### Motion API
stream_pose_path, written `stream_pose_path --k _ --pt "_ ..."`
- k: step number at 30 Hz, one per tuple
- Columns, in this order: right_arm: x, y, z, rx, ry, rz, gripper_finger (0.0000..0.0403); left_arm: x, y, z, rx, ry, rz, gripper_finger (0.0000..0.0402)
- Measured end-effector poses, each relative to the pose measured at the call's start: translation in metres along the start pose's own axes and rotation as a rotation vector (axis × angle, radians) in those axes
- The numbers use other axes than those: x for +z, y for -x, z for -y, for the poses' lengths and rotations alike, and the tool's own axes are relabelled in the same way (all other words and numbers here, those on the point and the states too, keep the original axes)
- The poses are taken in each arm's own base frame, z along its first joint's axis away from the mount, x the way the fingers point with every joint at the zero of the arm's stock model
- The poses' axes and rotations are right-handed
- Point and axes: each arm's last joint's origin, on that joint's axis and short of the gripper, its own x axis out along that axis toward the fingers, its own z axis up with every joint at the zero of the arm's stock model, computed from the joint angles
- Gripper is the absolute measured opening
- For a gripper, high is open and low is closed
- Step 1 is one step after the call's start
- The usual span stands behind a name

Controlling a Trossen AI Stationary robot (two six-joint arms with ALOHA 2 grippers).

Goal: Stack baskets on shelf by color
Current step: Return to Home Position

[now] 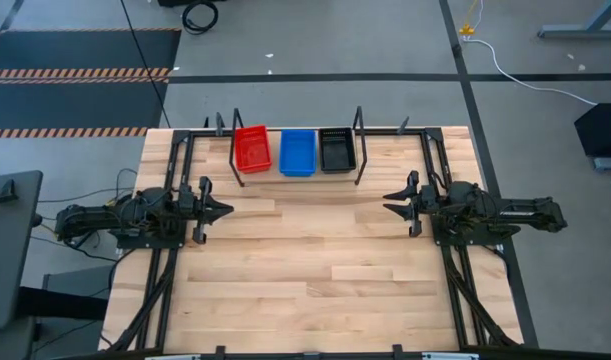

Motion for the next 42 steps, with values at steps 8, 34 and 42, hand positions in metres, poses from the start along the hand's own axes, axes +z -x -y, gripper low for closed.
stream_pose_path --k 8,34,42 --pt "0.0000 0.0000 0.0000 0.000 0.000 0.000 0.0114 0.0000 0.0000 0.0000 0.000 0.000 0.000 0.0032" --pt "0.0000 0.0000 0.0000 0.000 0.000 0.000 0.0114 0.0000 0.0000 0.0000 0.000 0.000 0.000 0.0035" --pt "0.0000 0.0000 0.0000 0.000 0.000 0.000 0.0114 0.0000 0.0000 0.0000 0.000 0.000 0.000 0.0025"
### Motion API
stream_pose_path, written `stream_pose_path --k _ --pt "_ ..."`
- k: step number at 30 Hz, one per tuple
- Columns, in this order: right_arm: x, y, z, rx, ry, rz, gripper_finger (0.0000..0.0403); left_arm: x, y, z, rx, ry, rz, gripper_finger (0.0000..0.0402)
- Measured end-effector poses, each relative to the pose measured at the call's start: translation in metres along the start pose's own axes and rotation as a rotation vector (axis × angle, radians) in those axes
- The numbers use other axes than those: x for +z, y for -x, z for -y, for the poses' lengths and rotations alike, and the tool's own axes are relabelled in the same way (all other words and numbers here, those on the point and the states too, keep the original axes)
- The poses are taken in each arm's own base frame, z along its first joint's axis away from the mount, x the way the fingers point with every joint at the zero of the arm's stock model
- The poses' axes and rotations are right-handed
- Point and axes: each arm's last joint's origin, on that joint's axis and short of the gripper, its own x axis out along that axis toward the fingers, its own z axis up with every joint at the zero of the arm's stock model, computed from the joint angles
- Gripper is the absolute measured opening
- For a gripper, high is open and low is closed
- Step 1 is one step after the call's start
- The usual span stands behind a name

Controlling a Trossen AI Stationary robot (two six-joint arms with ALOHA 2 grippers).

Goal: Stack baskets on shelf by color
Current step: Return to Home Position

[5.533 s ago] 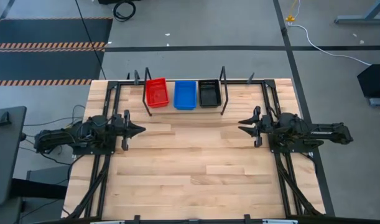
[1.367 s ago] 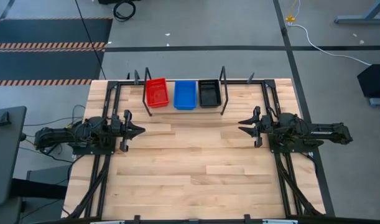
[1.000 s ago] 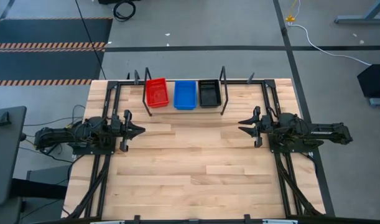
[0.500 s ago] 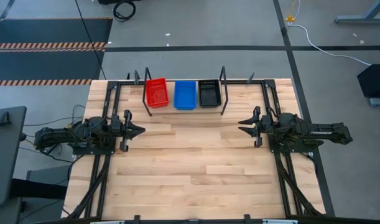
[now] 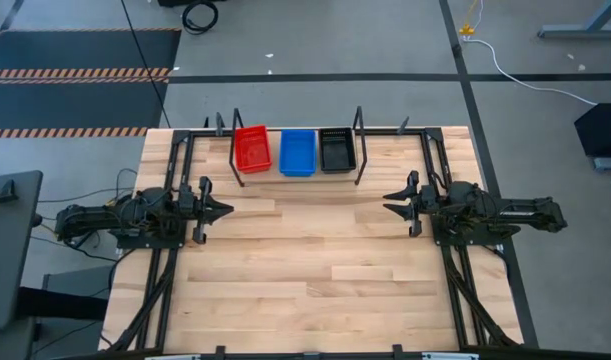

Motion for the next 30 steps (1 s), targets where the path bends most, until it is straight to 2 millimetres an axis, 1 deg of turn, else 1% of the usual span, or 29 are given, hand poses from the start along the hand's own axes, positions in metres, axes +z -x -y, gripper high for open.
stream_pose_path --k 9,19,30 --pt "0.0000 0.0000 0.0000 0.000 0.000 0.000 0.0114 -0.0001 0.0000 0.0000 0.000 0.000 0.000 0.0036" --pt "0.0000 0.0000 0.0000 0.000 0.000 0.000 0.0114 0.0000 0.0000 0.0000 0.000 0.000 0.000 0.0026" --pt "0.0000 0.0000 0.0000 0.000 0.000 0.000 0.0114 0.0000 0.0000 0.0000 0.000 0.000 0.000 0.0036"
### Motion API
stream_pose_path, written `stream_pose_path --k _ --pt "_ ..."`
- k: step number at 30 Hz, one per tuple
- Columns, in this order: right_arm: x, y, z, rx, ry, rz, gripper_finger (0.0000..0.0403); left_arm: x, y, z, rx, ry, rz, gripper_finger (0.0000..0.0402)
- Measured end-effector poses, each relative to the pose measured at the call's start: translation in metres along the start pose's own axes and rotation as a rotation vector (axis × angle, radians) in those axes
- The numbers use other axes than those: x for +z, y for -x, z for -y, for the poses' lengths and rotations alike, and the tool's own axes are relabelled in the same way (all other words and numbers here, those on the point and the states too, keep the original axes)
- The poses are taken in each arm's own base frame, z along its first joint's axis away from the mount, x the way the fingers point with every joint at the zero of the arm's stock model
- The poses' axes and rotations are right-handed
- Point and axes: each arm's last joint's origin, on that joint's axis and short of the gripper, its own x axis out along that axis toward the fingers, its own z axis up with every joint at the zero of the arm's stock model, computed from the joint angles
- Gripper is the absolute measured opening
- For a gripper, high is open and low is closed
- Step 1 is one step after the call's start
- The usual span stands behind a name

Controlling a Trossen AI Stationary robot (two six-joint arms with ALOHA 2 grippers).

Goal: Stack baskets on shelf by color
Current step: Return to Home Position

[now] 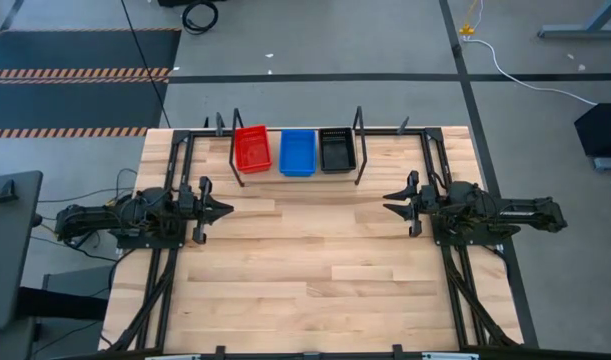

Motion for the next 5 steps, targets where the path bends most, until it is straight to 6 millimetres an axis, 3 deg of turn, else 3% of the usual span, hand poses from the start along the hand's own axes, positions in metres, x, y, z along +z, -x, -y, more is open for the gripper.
stream_pose_path --k 5 --pt "0.0000 0.0000 0.0000 0.000 0.000 0.000 0.0114 0.0000 0.0000 0.0000 0.000 0.000 0.000 0.0029"
